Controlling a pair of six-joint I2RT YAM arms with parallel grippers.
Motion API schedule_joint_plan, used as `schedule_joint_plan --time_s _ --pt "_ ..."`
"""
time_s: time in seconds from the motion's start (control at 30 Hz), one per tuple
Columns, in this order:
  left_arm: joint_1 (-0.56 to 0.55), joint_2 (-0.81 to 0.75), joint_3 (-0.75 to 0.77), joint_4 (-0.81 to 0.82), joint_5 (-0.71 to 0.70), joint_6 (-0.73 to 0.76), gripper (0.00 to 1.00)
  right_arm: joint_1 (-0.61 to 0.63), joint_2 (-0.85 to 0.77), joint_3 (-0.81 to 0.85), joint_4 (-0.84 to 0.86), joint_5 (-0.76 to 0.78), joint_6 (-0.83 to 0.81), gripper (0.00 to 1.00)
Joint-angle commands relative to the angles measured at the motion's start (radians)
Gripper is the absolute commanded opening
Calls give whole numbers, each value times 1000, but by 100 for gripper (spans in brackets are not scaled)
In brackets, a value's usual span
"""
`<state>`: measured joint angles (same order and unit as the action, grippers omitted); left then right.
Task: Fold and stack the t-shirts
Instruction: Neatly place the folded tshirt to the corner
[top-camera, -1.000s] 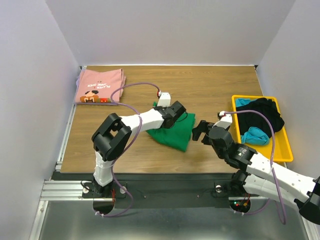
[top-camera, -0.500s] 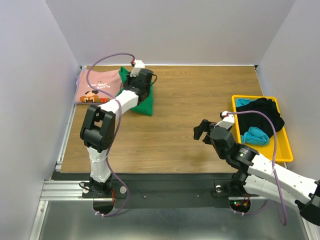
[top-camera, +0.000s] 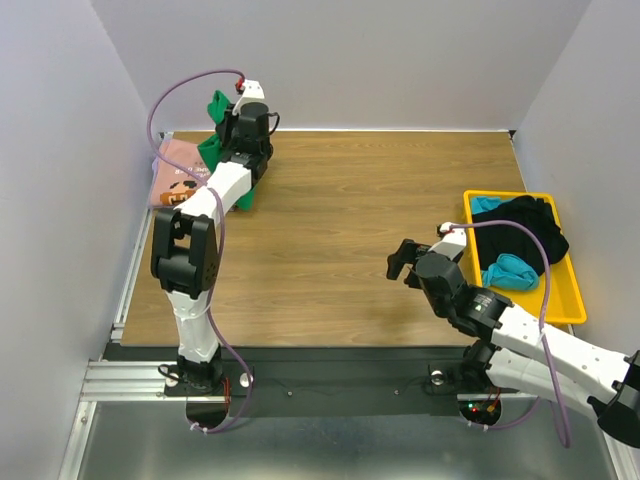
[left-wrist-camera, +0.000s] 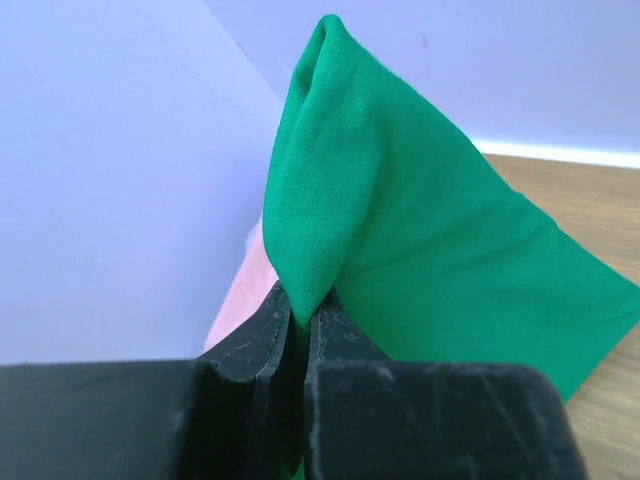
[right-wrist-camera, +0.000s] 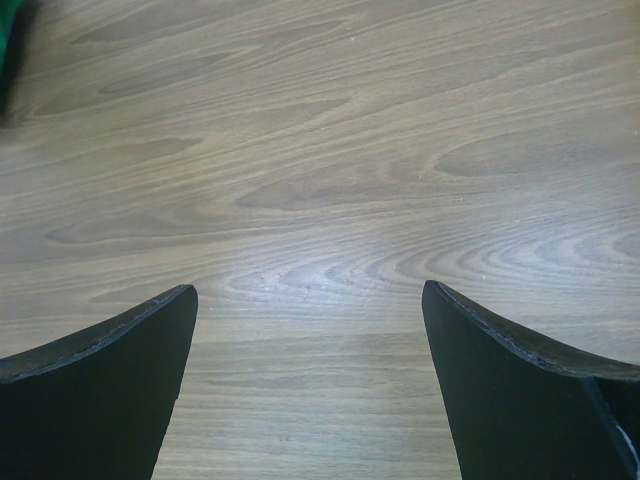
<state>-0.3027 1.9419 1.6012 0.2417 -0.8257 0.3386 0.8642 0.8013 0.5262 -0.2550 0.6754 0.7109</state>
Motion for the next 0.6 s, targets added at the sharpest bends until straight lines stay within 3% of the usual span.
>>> schedule_joint_plan --time_s 0.0,0.23,0.57 --pt "27 -61 60 71 34 46 0 -2 9 9 8 47 -1 100" --pt "99 -75 62 41 125 -19 0 -1 16 14 7 41 -4 100" --pt "254 20 75 24 203 -144 0 -1 38 20 5 72 -13 100"
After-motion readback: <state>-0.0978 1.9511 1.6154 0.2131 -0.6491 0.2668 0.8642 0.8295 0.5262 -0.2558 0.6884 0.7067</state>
